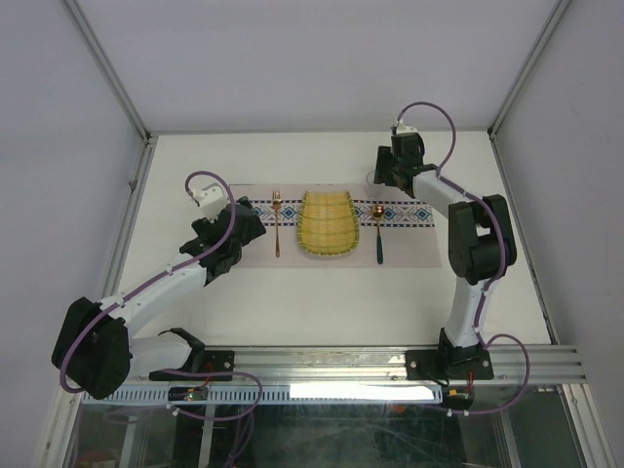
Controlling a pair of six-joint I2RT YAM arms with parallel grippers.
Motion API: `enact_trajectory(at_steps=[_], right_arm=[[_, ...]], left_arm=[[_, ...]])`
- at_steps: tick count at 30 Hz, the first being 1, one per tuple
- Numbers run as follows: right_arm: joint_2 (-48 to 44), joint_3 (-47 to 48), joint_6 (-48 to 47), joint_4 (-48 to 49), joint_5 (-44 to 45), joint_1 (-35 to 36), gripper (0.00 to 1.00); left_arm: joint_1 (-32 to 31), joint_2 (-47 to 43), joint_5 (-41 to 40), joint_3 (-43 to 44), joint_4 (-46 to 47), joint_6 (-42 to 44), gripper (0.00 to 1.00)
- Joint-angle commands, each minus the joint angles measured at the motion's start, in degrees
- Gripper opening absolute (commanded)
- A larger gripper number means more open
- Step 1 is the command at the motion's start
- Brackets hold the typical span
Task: Set the dinner table for one person
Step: Place the cup on the napkin.
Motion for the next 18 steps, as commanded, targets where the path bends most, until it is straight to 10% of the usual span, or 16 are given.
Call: enact_trajectory(at_steps=[1,18], right_arm=[[-0.5,3.2,0.0,0.8,0.7,-0.3,0.62],[-14.8,9.5,-6.6,-9.9,6.2,-0.3,0.7]], left_arm=[[0.5,0.0,-0.6,1.3,2.9,-0.1,0.99],[0.5,1.1,-5.1,5.6,9.5,12.2,0.99]])
